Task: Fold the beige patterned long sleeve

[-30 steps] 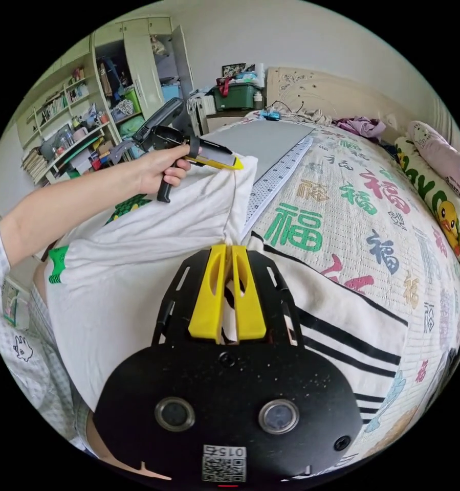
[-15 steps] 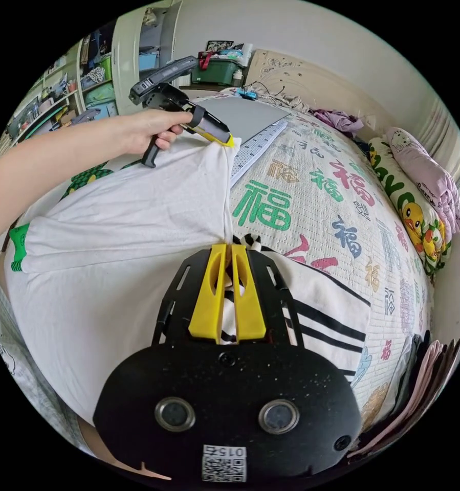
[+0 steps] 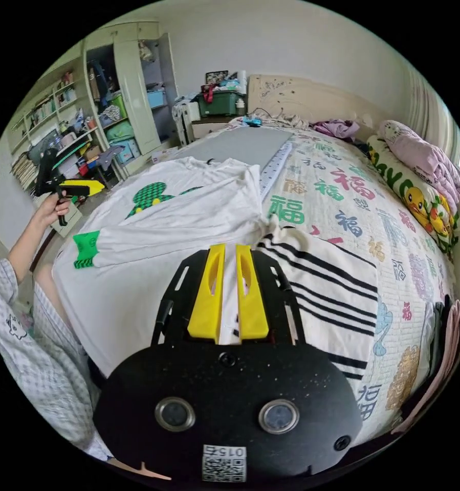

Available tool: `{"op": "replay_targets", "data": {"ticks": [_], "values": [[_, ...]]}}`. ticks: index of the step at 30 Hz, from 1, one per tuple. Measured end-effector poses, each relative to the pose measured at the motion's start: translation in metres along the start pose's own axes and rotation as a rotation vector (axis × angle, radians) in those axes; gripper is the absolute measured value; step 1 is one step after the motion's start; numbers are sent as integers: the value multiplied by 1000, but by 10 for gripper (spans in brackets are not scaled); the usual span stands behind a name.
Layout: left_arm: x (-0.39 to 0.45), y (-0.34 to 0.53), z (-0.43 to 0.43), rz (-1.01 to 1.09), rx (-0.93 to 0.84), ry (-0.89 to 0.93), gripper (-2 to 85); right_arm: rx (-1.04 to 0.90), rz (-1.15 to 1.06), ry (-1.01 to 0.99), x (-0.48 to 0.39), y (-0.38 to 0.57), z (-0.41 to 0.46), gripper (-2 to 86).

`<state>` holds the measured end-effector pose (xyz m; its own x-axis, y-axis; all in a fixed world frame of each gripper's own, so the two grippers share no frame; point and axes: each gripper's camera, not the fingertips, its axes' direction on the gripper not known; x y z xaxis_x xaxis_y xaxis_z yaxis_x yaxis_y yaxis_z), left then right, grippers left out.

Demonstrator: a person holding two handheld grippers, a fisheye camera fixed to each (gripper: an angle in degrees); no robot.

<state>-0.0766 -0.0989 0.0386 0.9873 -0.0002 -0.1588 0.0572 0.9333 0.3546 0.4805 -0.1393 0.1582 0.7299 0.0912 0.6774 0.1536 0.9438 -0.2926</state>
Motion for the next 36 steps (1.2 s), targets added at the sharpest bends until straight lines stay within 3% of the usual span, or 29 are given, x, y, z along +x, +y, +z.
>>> {"op": "replay_targets", "data": {"ticks": [4,9,11,18,22,25,28,32,36], "values": [[1,57,-4,90,-24,94,105,27,-156,-141,-119,10,9,56],[-14,77,-1,96,6,165,108,-94,-233,-107,-169,2,39,56],[-34,80,-4,31,40,275,104,-121,-237,-77,-171,-1,44,55],[-82,76,-11,-117,98,413,101,-176,-84,-41,-130,-13,49,70],[-94,56,-24,-190,126,300,91,-100,161,-156,-80,-3,39,73],[-95,27,2,-190,33,361,91,-135,341,-192,-46,-1,54,88],[-91,6,40,-189,-71,451,83,-57,505,-386,-5,10,63,106],[-77,-9,77,-152,-204,407,68,-65,530,-399,19,8,72,100],[-68,-14,81,-121,-205,365,56,-99,506,-388,36,6,89,84]]}}
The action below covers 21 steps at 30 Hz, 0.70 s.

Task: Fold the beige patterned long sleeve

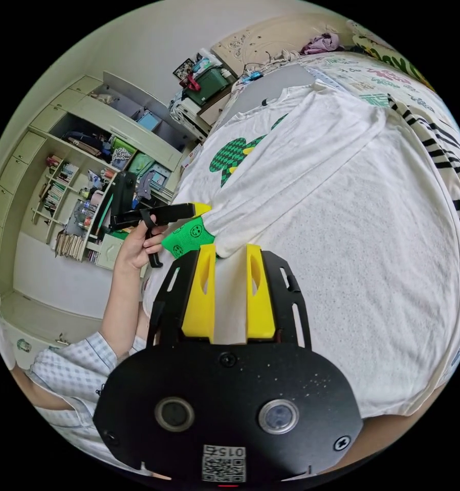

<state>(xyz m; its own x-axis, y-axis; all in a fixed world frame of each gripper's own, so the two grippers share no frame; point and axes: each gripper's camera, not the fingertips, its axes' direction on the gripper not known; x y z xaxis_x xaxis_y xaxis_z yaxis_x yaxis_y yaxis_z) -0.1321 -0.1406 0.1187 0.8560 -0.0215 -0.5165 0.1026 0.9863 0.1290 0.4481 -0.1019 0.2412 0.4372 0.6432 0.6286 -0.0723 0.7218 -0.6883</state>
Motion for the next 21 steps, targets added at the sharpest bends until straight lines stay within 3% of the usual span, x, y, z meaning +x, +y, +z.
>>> {"op": "replay_targets", "data": {"ticks": [4,9,21], "values": [[0,3,-3,-8,16,15,32,9,-38,-10,18,-4,-5,18],[7,8,-13,7,58,17,-1,-12,-72,18,38,3,-1,-1],[44,9,-8,93,-19,-229,-5,-129,-267,271,57,26,57,-4]]}}
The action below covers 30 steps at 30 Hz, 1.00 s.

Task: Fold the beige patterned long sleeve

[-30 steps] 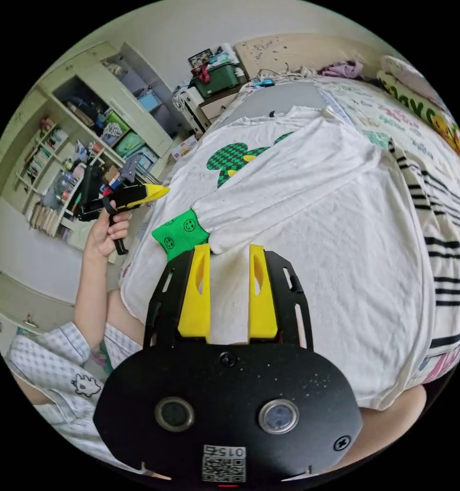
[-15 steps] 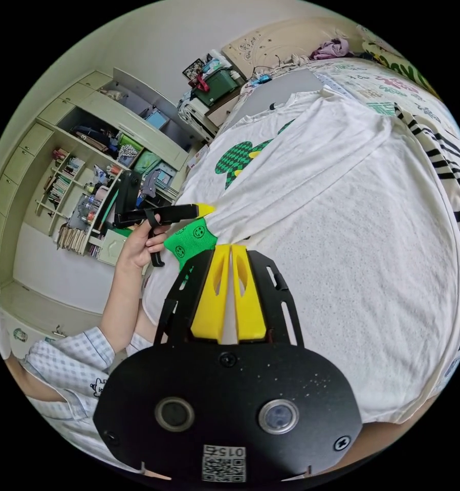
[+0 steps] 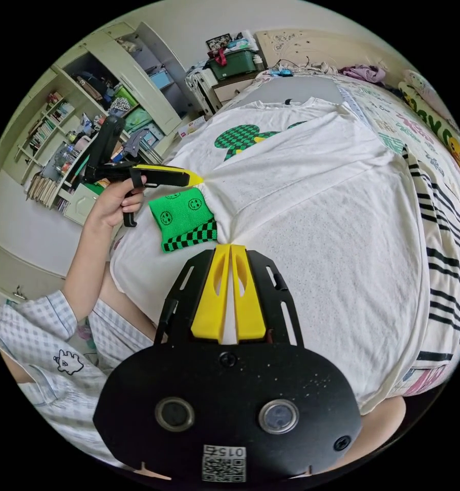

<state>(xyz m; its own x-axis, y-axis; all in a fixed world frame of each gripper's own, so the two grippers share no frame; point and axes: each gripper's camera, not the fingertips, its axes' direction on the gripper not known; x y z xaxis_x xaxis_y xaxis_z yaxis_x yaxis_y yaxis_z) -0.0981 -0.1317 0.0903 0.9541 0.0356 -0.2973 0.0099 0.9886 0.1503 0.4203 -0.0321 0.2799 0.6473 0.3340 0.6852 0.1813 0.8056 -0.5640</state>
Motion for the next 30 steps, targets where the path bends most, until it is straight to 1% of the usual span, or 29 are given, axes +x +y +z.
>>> {"op": "replay_targets", "data": {"ticks": [7,11,15,20,23,25,30], "values": [[4,3,-4,12,-18,-16,15,-11,-48,49,14,11,37,3],[-5,16,-23,0,33,83,53,54,-9,57,30,25,37,24],[-18,27,-35,-36,64,112,58,140,-7,13,43,31,35,52],[-20,30,-32,-25,46,204,59,91,-45,-1,49,16,72,67],[-16,30,-31,-8,22,176,56,25,-40,2,60,14,105,41],[-16,32,-35,-6,21,173,52,38,-38,3,67,22,112,12],[-25,40,-48,-31,31,206,11,22,-76,56,72,41,120,-2]]}}
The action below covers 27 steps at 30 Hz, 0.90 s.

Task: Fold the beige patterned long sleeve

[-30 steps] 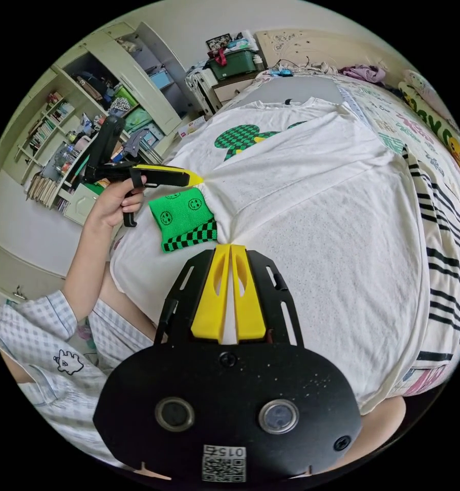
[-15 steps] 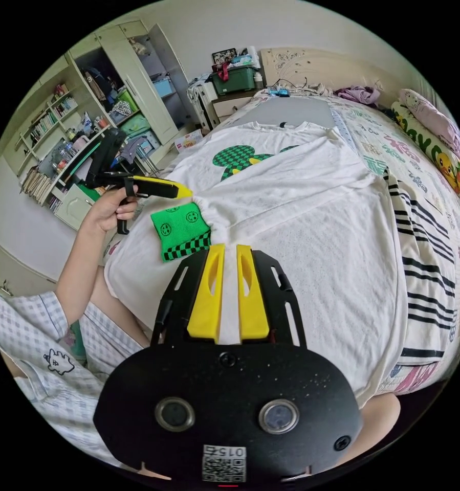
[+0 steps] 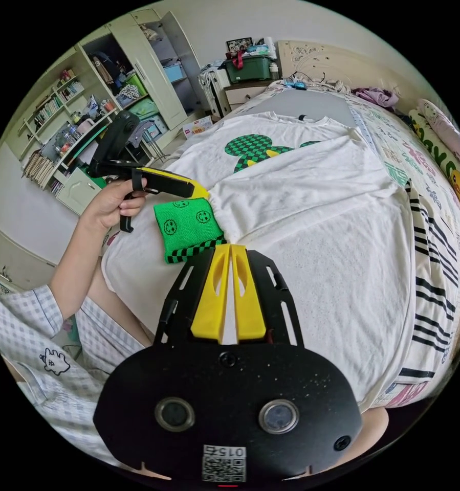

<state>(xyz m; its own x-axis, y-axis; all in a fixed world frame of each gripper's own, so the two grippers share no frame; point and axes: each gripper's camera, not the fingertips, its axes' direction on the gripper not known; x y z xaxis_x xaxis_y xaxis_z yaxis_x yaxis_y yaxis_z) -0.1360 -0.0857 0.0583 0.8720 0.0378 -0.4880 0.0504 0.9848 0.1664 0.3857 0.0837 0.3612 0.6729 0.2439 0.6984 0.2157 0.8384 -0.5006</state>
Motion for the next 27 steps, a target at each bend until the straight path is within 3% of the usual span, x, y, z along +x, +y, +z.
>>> {"op": "replay_targets", "data": {"ticks": [13,19,22,27], "values": [[20,25,-44,102,-77,-267,-8,-62,-79,79,15,23,48,-3],[0,44,-79,85,-35,-219,4,-75,-53,25,36,28,52,16],[-21,65,-130,33,106,-119,37,-30,-15,-14,48,32,41,43],[-107,165,-269,-264,663,-41,63,79,-30,12,55,25,11,63]]}}
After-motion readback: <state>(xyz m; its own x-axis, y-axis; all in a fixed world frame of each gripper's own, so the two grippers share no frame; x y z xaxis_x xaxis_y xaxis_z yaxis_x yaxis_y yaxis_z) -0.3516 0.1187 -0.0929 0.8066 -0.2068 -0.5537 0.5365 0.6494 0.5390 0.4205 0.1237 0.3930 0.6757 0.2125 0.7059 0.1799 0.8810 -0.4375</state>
